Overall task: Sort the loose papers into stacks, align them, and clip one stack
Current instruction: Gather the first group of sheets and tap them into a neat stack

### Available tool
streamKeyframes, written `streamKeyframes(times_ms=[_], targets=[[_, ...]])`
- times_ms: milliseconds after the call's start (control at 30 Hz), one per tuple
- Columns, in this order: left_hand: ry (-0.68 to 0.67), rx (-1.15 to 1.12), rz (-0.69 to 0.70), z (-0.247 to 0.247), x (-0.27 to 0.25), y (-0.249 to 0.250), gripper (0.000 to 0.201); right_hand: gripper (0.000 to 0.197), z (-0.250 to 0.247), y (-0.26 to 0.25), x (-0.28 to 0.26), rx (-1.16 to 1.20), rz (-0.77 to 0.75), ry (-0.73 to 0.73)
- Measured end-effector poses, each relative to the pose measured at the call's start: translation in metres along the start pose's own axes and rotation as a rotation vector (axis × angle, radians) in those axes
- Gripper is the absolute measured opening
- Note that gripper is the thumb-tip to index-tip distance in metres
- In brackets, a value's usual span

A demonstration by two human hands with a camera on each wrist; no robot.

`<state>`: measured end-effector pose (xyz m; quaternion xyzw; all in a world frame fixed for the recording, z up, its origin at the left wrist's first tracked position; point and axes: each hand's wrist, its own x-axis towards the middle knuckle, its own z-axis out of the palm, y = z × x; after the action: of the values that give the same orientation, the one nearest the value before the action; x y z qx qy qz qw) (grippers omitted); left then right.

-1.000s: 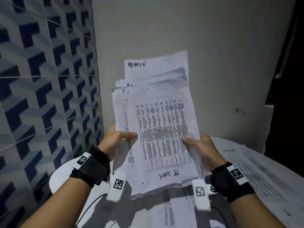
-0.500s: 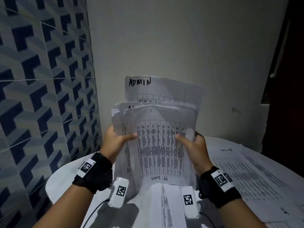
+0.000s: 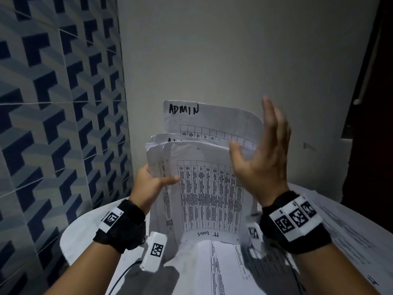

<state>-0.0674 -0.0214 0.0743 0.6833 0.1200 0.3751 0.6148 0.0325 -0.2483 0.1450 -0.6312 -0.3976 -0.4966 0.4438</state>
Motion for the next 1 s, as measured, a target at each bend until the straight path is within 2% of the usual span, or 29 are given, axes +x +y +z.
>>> streamKeyframes(times_ms=[67,100,133,200,233,267,333,367,467,500,533,567,633,733,767,833,900,1000], targets=[[-0.002,0.003,-0.007,0.001,0.000,0.001,0.046,0.093,-0.006,-0.020,0.025,-0.230,-0.121,-0.020],[-0.001,0.004,-0.012,0.001,-0.001,0.002,0.046,0.091,-0.009,-0.027,0.035,-0.341,-0.133,-0.095],[-0.003,0.000,-0.016,0.002,-0.001,0.003,0.046,0.083,-0.010,-0.033,0.043,-0.469,-0.140,-0.220],[0.000,-0.012,-0.027,0.002,-0.002,0.004,0.046,0.051,-0.012,-0.041,0.053,-0.664,-0.106,-0.508],[0.002,-0.016,-0.034,0.002,-0.002,0.004,0.047,0.041,-0.013,-0.044,0.057,-0.696,-0.067,-0.600],[0.003,-0.018,-0.038,0.002,-0.001,0.004,0.047,0.039,-0.013,-0.046,0.060,-0.691,-0.042,-0.629],[0.005,-0.025,-0.042,0.003,0.000,0.004,0.048,0.045,-0.013,-0.048,0.060,-0.652,-0.097,-0.566],[0.003,-0.029,-0.043,0.004,0.000,0.004,0.048,0.050,-0.011,-0.050,0.060,-0.637,-0.147,-0.582],[-0.003,-0.027,-0.039,0.006,-0.001,0.007,0.045,0.053,-0.008,-0.054,0.054,-0.547,-0.095,-0.981],[-0.004,-0.025,-0.038,0.008,-0.001,0.008,0.043,0.058,-0.008,-0.054,0.051,-0.513,-0.070,-1.057],[-0.003,-0.025,-0.038,0.008,-0.001,0.008,0.042,0.062,-0.009,-0.050,0.049,-0.456,-0.056,-1.051],[0.001,-0.025,-0.037,0.009,-0.001,0.008,0.041,0.065,-0.010,-0.044,0.048,-0.375,-0.036,-0.972],[0.014,-0.024,-0.040,0.010,0.000,0.007,0.039,0.062,-0.019,-0.028,0.049,-0.142,0.049,-0.671],[0.030,-0.039,-0.056,0.009,0.000,0.006,0.041,0.054,-0.041,0.004,0.035,0.326,0.274,-0.212],[0.038,-0.045,-0.061,0.009,0.001,0.006,0.043,0.057,-0.048,0.012,0.025,0.433,0.315,-0.087],[0.053,-0.056,-0.067,0.010,0.003,0.004,0.046,0.064,-0.059,0.025,-0.010,0.501,0.300,0.102],[0.069,-0.057,-0.065,0.010,0.004,0.002,0.048,0.072,-0.063,0.028,-0.054,0.413,0.195,0.132],[0.088,-0.052,-0.062,0.012,0.006,0.002,0.048,0.106,-0.053,0.021,-0.119,0.182,0.038,-0.088]])
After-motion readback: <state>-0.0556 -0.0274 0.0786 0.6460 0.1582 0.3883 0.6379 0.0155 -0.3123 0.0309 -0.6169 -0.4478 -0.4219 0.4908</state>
